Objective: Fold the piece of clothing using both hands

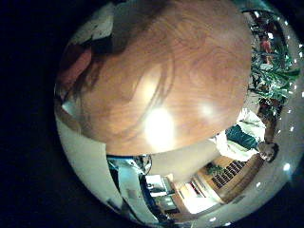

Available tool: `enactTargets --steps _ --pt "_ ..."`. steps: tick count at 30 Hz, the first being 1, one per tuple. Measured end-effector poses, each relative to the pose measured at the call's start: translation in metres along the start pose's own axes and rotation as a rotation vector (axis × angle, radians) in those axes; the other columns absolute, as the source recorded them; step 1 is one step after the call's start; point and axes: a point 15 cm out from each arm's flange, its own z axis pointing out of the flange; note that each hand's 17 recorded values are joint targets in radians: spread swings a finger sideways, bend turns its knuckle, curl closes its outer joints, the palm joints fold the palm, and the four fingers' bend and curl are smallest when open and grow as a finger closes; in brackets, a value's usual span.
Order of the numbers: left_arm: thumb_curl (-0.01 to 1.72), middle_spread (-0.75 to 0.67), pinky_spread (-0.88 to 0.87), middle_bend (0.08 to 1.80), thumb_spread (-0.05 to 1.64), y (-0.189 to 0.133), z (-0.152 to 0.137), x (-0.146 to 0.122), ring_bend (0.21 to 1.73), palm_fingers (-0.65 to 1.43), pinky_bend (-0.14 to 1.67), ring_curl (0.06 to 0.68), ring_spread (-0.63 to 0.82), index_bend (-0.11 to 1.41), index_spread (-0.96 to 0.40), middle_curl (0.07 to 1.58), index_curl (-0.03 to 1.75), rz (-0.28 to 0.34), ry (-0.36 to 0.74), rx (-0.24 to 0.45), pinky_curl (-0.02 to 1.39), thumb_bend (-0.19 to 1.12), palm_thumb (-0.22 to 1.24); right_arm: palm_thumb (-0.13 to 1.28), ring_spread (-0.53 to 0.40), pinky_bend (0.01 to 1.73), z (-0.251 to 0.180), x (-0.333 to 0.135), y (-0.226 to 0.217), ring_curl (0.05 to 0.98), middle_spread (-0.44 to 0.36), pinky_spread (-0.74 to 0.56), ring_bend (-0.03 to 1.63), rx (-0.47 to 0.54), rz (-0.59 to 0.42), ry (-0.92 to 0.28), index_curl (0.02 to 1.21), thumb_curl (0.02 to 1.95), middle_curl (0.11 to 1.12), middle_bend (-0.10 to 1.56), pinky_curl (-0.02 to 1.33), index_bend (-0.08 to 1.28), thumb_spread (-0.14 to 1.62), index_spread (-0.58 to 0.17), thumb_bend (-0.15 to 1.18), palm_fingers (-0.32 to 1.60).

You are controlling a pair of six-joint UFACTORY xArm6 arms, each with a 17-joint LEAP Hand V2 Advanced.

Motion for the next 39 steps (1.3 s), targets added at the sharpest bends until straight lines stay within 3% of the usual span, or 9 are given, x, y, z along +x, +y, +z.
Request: enactTargets --steps 8,17,24,31,39 --pt "0.37 0.01 -0.22 0.25 1.2 0.008 0.014 0.025 0.87 0.25 0.42 0.401 -0.11 0.12 -0.07 0.58 0.58 0.033 -0.009 -0.019 0.88 -0.02 0.53 0.92 -0.213 1.26 -0.001 0.039 0.01 0.618 -0.151 -0.23 1.39 0.025 0.05 -0.012 0.86 0.51 0.82 1.24 0.78 1.01 1.19 -0.337 0.15 1.11" --pt "0.37 0.02 -0.17 0.28 1.2 -0.007 0.036 0.032 0.88 0.22 0.43 0.397 -0.09 0.15 -0.03 0.56 0.48 0.019 -0.053 0.043 0.87 -0.01 0.55 0.95 -0.207 1.26 -0.007 0.102 0.031 0.664 -0.135 -0.2 1.41 0.045 0.154 -0.042 0.9 0.57 0.83 1.29 0.86 1.04 1.19 -0.307 0.11 1.07" --pt "0.37 0.02 -0.15 0.29 1.2 -0.016 0.055 0.034 0.88 0.22 0.42 0.388 -0.08 0.16 -0.02 0.54 0.44 0.012 -0.04 0.011 0.85 -0.02 0.55 0.97 -0.207 1.25 -0.033 0.124 0.033 0.685 -0.13 -0.19 1.4 0.09 0.205 -0.037 0.92 0.61 0.82 1.3 0.9 1.05 1.18 -0.293 0.07 1.07" --pt "0.37 0.02 -0.14 0.29 1.2 -0.024 0.058 0.023 0.88 0.23 0.42 0.38 -0.08 0.17 -0.02 0.53 0.42 -0.001 -0.037 0.029 0.83 -0.02 0.55 0.99 -0.208 1.23 -0.087 0.078 0.043 0.701 -0.127 -0.18 1.39 0.138 0.132 -0.015 0.93 0.64 0.82 1.3 0.94 1.05 1.18 -0.287 0.04 1.07" --pt "0.37 0.0 -0.15 0.3 1.19 -0.004 0.026 -0.014 0.88 0.25 0.44 0.374 -0.1 0.16 -0.02 0.52 0.4 -0.066 -0.008 0.081 0.82 -0.02 0.56 1.01 -0.209 1.2 -0.157 -0.053 0.041 0.716 -0.124 -0.19 1.38 0.182 -0.079 0.041 0.93 0.67 0.81 1.31 0.97 1.06 1.17 -0.279 0.01 1.09"
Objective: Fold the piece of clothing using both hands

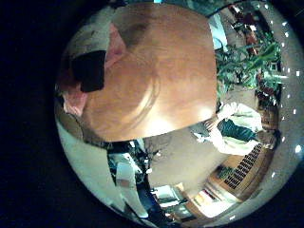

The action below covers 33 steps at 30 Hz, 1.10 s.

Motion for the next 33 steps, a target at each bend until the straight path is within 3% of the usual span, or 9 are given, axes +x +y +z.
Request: enactTargets --steps 8,14,17,20,22,24,26,28,33 --pt "0.38 -0.01 -0.18 0.3 1.19 0.031 -0.006 -0.051 0.9 0.26 0.46 0.372 -0.12 0.16 -0.02 0.51 0.38 -0.114 0.032 0.0 0.81 -0.01 0.58 1.01 -0.21 1.18 -0.006 -0.182 -0.011 0.725 -0.122 -0.19 1.38 -0.04 -0.281 0.031 0.92 0.7 0.8 1.31 1.0 1.07 1.15 -0.27 -0.01 1.11" --pt "0.38 -0.01 -0.19 0.31 1.19 0.061 -0.002 -0.07 0.91 0.27 0.48 0.373 -0.13 0.16 -0.02 0.51 0.37 -0.16 0.05 -0.002 0.81 -0.01 0.61 1.0 -0.211 1.17 0.04 -0.287 -0.046 0.728 -0.12 -0.19 1.38 -0.104 -0.443 0.118 0.91 0.72 0.8 1.32 1.02 1.07 1.14 -0.265 -0.01 1.11" --pt "0.38 -0.01 -0.2 0.31 1.2 0.08 0.002 -0.077 0.91 0.26 0.48 0.371 -0.13 0.17 -0.02 0.51 0.37 -0.187 0.051 -0.003 0.81 -0.01 0.62 0.99 -0.21 1.16 0.073 -0.333 -0.04 0.728 -0.12 -0.19 1.38 -0.159 -0.526 0.16 0.91 0.73 0.8 1.32 1.03 1.07 1.14 -0.263 -0.01 1.11" --pt "0.38 -0.01 -0.2 0.31 1.2 0.097 0.008 -0.082 0.91 0.26 0.48 0.37 -0.13 0.17 -0.02 0.51 0.37 -0.203 0.065 -0.001 0.8 -0.02 0.62 0.9 -0.207 1.15 0.1 -0.364 -0.04 0.722 -0.121 -0.2 1.38 -0.143 -0.568 0.173 0.9 0.71 0.79 1.3 1.02 1.04 1.16 -0.264 -0.04 1.11" --pt "0.38 -0.01 -0.2 0.31 1.2 0.106 0.012 -0.084 0.91 0.26 0.48 0.368 -0.13 0.17 -0.02 0.51 0.37 -0.204 0.071 0.004 0.8 -0.02 0.62 0.84 -0.208 1.13 0.121 -0.376 -0.042 0.7 -0.126 -0.23 1.37 -0.149 -0.582 0.179 0.88 0.69 0.76 1.26 0.99 0.96 1.17 -0.275 -0.04 1.09" --pt "0.38 -0.01 -0.2 0.31 1.2 0.111 0.015 -0.081 0.92 0.26 0.49 0.367 -0.13 0.17 -0.02 0.5 0.37 -0.208 0.073 0.001 0.8 -0.02 0.62 0.78 -0.226 1.14 0.13 -0.378 -0.042 0.674 -0.144 -0.29 1.37 -0.156 -0.589 0.182 0.85 0.66 0.72 1.13 0.94 0.75 1.18 -0.299 -0.04 0.91" --pt "0.38 -0.01 -0.2 0.31 1.2 0.113 0.014 -0.08 0.92 0.26 0.49 0.366 -0.13 0.17 -0.02 0.5 0.37 -0.213 0.067 0.003 0.8 -0.02 0.62 0.7 -0.248 1.24 0.131 -0.375 -0.044 0.675 -0.157 -0.37 1.37 -0.162 -0.588 0.182 0.79 0.63 0.68 0.96 0.93 0.42 1.19 -0.323 -0.05 0.43" --pt "0.39 -0.01 -0.2 0.31 1.2 0.115 0.013 -0.078 0.92 0.26 0.49 0.365 -0.13 0.17 -0.02 0.5 0.37 -0.212 0.063 0.004 0.8 -0.01 0.62 0.65 -0.199 1.14 0.132 -0.374 -0.046 0.643 -0.153 -0.28 1.25 -0.16 -0.588 0.179 0.7 0.59 0.62 0.79 0.91 0.31 1.19 -0.358 -0.05 0.01" --pt "0.39 -0.01 -0.2 0.32 1.2 0.121 0.003 -0.071 0.92 0.26 0.49 0.362 -0.13 0.17 -0.02 0.5 0.36 -0.206 0.05 0.021 0.8 -0.01 0.63 0.55 0.005 1.04 0.085 -0.363 -0.053 0.468 -0.064 0.03 0.97 -0.085 -0.585 0.138 0.5 0.52 0.45 0.44 0.8 0.19 1.18 -0.424 -0.04 -0.11"
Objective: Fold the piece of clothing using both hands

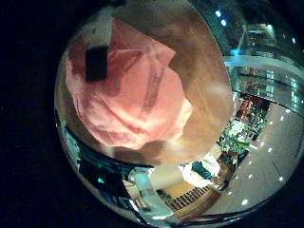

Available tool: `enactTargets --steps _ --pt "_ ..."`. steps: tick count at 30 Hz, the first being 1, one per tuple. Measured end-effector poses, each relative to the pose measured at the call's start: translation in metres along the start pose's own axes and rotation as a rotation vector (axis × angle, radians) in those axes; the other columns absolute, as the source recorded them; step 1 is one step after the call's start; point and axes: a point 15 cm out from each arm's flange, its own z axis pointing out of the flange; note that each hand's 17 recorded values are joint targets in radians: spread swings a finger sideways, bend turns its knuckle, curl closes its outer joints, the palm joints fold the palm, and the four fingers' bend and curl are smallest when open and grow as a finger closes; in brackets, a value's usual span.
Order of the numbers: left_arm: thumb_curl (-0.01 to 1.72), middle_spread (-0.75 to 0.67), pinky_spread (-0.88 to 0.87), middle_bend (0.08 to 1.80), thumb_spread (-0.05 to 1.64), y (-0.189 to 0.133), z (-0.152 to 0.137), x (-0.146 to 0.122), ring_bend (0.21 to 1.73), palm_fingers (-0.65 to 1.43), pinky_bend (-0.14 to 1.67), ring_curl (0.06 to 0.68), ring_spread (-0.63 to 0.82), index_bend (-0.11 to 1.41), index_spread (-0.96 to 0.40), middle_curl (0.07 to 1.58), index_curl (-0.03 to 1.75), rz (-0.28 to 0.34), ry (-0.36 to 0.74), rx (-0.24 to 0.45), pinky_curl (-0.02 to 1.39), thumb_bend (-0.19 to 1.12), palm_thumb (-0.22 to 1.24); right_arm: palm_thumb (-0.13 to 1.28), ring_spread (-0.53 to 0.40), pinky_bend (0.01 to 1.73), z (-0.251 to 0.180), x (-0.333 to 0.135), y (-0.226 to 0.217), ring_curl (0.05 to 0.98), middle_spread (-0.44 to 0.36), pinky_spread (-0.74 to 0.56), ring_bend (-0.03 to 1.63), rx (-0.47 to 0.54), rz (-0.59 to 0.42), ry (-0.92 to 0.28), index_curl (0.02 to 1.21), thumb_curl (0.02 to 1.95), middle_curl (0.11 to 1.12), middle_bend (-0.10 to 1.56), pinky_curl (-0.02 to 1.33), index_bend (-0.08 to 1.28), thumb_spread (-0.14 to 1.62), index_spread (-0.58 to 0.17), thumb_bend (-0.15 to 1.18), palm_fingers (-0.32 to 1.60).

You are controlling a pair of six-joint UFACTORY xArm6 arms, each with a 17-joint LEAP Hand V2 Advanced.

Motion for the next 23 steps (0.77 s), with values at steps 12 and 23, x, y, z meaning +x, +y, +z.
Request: enactTargets --steps 12,23 --pt "0.39 -0.01 -0.2 0.31 1.19 0.034 -0.027 0.083 0.91 0.27 0.49 0.353 -0.13 0.18 -0.02 0.5 0.37 0.073 -0.035 0.036 0.79 -0.02 0.62 0.48 0.165 0.73 -0.114 0.089 0.135 0.334 -0.005 0.41 0.78 0.071 0.156 -0.022 0.39 0.41 0.38 0.36 0.58 0.18 1.21 -0.393 -0.01 0.06" --pt "0.39 -0.01 -0.2 0.3 1.19 0.065 -0.018 0.133 0.9 0.28 0.48 0.346 -0.13 0.17 -0.03 0.49 0.37 0.073 -0.077 -0.004 0.78 -0.02 0.58 0.52 0.139 0.57 -0.072 0.121 0.255 0.287 -0.023 0.45 0.7 -0.087 0.258 -0.061 0.36 0.35 0.37 0.35 0.46 0.18 1.29 -0.375 -0.01 0.14"
